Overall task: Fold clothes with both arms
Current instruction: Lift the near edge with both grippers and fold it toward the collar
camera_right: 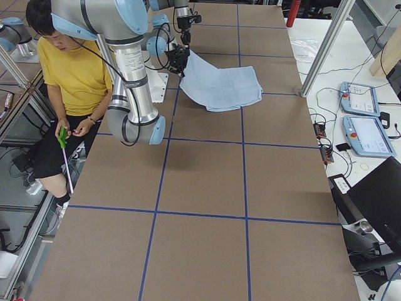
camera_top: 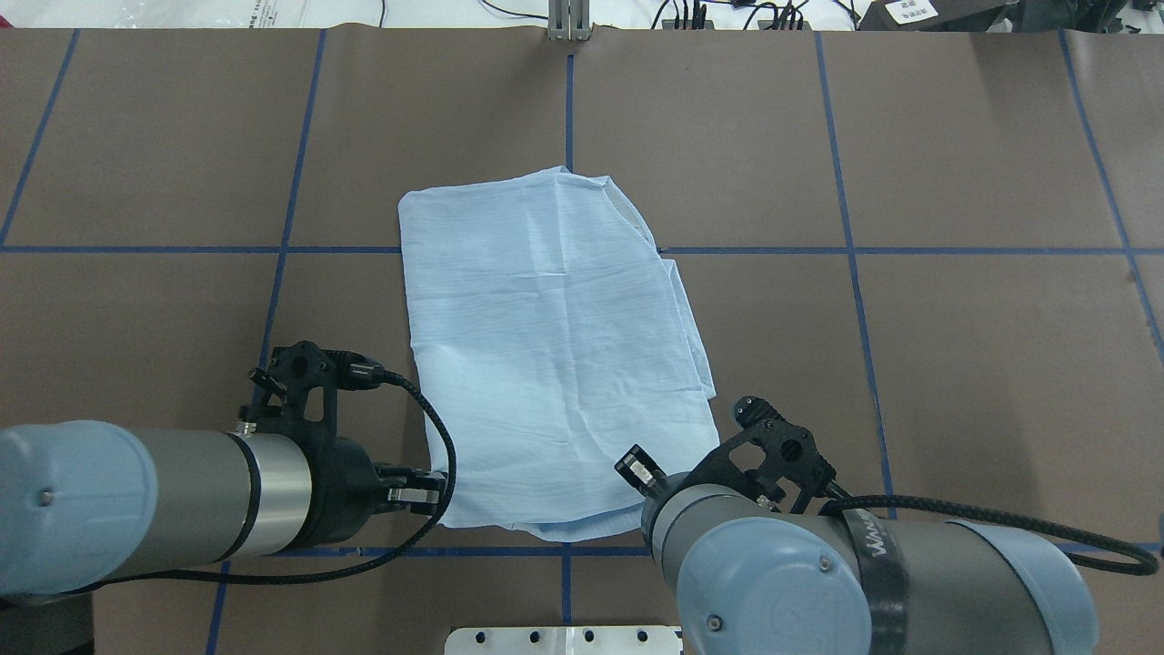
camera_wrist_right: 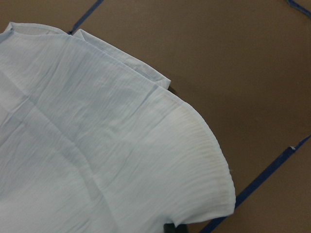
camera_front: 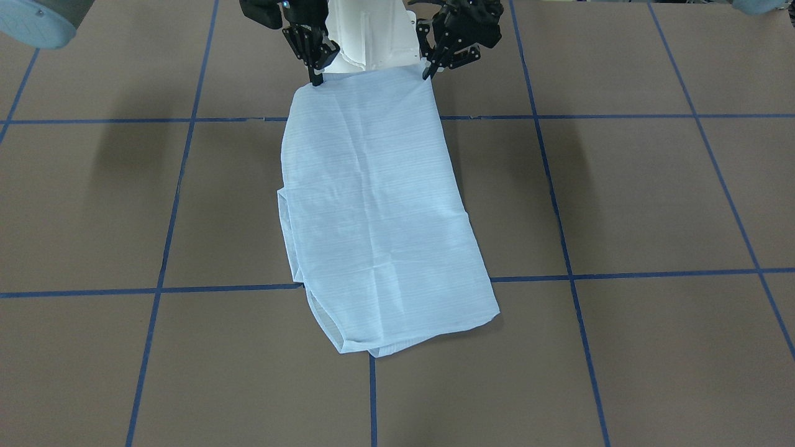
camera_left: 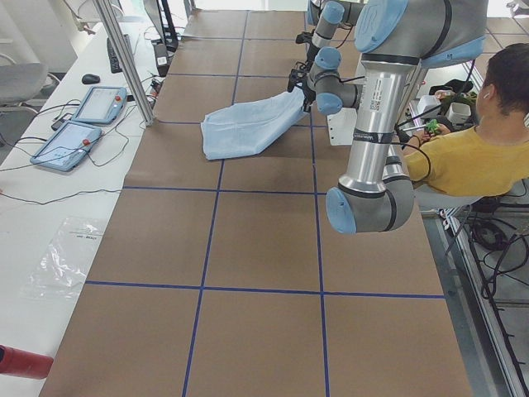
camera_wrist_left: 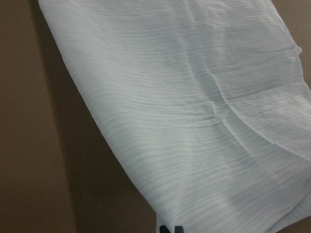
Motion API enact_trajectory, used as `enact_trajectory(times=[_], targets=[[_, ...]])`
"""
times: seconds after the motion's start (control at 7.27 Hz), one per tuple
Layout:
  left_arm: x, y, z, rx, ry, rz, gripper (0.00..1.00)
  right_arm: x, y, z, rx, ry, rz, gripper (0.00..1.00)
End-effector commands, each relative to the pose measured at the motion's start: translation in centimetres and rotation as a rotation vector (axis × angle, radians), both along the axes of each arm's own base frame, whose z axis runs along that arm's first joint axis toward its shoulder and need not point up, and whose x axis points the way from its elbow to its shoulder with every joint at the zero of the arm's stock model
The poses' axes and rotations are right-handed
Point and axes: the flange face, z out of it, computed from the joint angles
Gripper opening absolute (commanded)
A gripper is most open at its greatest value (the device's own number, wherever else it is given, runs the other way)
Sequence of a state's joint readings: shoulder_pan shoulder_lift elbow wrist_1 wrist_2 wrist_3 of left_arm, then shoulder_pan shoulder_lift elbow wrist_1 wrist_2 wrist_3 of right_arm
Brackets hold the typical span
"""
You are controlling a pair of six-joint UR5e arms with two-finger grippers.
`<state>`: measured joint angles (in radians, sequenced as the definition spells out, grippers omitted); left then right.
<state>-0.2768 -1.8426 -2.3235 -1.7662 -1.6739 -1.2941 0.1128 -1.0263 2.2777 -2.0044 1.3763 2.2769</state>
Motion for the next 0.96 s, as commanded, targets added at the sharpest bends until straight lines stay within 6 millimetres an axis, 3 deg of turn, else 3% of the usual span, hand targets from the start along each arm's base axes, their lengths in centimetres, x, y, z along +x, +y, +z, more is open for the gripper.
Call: enact_trajectory(times=[0.0, 0.14, 0.28, 0.41, 0.55, 0.69, 0.83], targets=[[-1.2, 0.7, -1.7, -0.031, -0.023, 0.024, 0.00, -0.2, 0.2, -2.2, 0.033, -0.014, 0.001, 0.00], [0.4, -0.5, -0.6, -0.037, -0.072, 0.002, 0.00, -1.9, -1.5, -2.9, 0.118, 0.020, 0.035, 0.00], [1.8, -4.3, 0.2, -0.043, -0.113, -0.066, 0.00, -1.9, -4.6, -3.5, 0.162, 0.036, 0.067, 0.00], [2.7, -8.4, 1.3, -0.059, -0.156, -0.137, 0.00, -3.5, -9.1, -2.6, 0.200, 0.041, 0.111, 0.00], [2.8, -12.5, 2.2, -0.043, -0.201, -0.189, 0.00, -5.5, -13.5, -0.5, 0.232, 0.065, 0.142, 0.00], [1.6, -16.8, 3.5, 0.007, -0.259, -0.227, 0.00, -6.7, -16.7, 0.7, 0.255, 0.070, 0.166, 0.00], [2.1, -20.3, 4.8, 0.006, -0.296, -0.269, 0.00, -8.6, -19.0, 0.6, 0.284, 0.087, 0.163, 0.00]])
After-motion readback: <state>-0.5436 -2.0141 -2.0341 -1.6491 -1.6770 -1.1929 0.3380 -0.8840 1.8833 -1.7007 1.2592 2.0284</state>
